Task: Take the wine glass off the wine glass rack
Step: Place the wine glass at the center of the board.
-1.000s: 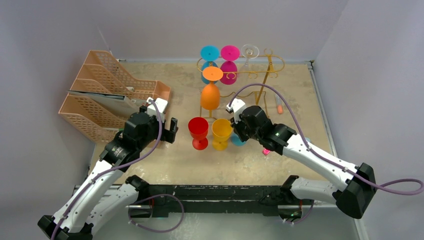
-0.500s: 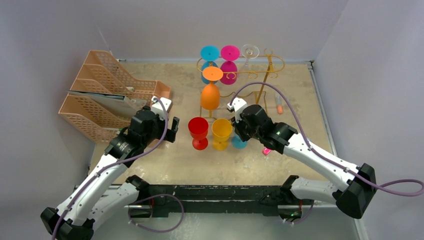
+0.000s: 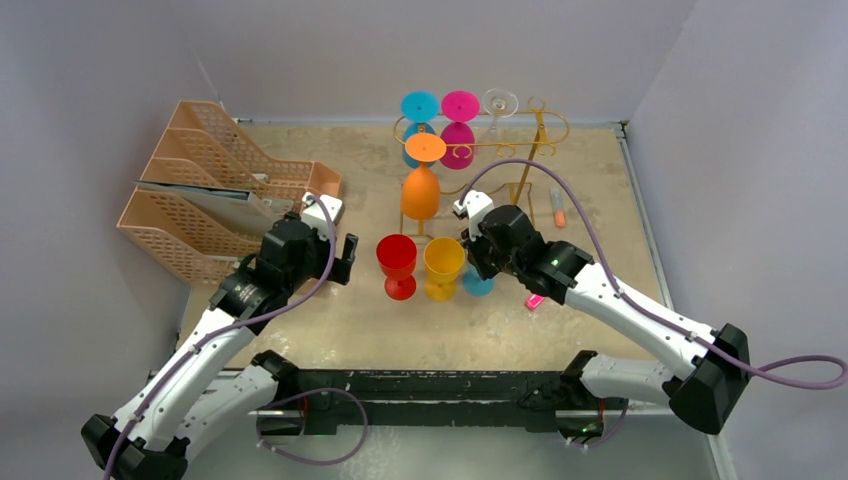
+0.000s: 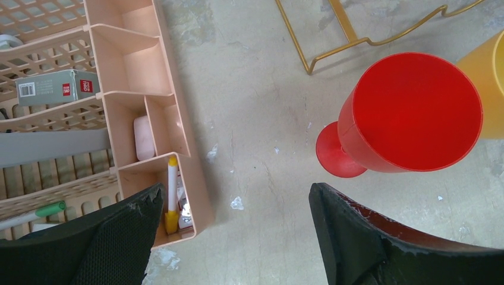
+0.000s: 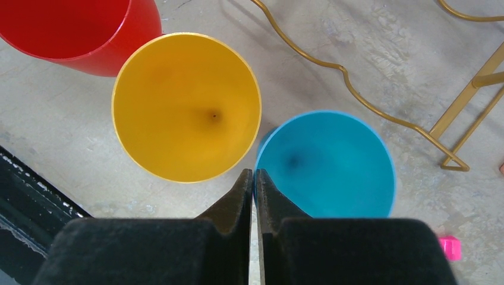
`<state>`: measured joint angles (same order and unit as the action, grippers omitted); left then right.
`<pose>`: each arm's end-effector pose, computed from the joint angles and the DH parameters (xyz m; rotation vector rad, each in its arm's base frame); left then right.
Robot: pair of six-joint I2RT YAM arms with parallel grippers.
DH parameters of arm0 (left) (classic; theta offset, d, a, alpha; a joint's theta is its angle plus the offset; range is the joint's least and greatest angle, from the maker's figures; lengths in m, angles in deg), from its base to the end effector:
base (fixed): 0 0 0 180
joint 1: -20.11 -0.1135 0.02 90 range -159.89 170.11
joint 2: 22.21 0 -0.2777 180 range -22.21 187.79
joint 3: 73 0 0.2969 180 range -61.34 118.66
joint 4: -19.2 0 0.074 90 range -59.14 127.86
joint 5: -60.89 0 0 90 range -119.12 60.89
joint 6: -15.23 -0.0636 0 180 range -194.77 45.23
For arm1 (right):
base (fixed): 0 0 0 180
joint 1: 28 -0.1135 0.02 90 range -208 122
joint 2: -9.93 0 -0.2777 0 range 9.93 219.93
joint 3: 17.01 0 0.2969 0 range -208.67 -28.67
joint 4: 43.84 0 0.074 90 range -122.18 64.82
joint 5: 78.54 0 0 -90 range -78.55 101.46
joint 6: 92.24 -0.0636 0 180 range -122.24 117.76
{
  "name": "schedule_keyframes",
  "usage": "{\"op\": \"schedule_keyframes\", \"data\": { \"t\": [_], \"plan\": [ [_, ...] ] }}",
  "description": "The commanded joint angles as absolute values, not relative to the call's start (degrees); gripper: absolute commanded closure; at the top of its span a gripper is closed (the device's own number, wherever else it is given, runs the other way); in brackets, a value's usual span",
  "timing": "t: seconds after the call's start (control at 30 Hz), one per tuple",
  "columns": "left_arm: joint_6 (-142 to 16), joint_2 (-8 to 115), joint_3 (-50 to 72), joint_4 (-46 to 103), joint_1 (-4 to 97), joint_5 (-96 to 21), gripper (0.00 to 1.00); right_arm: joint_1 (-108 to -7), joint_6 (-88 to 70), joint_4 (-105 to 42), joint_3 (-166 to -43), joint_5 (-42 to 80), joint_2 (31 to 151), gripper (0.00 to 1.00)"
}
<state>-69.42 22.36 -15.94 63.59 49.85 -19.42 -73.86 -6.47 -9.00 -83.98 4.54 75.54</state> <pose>0.2034 -0.1039 0.3004 0.3506 2.0950 -0.1838 0.2259 0.2218 0.2978 -0.7062 2.0565 0.3755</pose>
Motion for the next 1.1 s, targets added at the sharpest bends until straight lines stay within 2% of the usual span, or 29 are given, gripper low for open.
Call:
{"op": "schedule_keyframes", "data": {
  "t": [0.0,0.4,0.83,1.07],
  "plan": [
    [-69.8,22.7,-14.5,63.4,49.6,-18.9,0.11,-74.1,-7.3,-9.6,-86.3,3.9,75.9,0.95],
    [-70.0,22.9,-14.3,63.5,49.6,-19.0,0.12,-74.1,-7.0,-9.9,-87.3,4.3,75.6,0.96],
    [-70.3,22.7,-14.4,63.4,49.6,-18.8,0.12,-74.1,-8.0,-6.2,-89.6,3.7,73.6,0.79],
    [-70.3,22.2,-14.4,63.6,49.6,-18.5,0.12,-74.1,-11.2,-3.5,-92.9,4.7,75.4,0.74]
  ]
}}
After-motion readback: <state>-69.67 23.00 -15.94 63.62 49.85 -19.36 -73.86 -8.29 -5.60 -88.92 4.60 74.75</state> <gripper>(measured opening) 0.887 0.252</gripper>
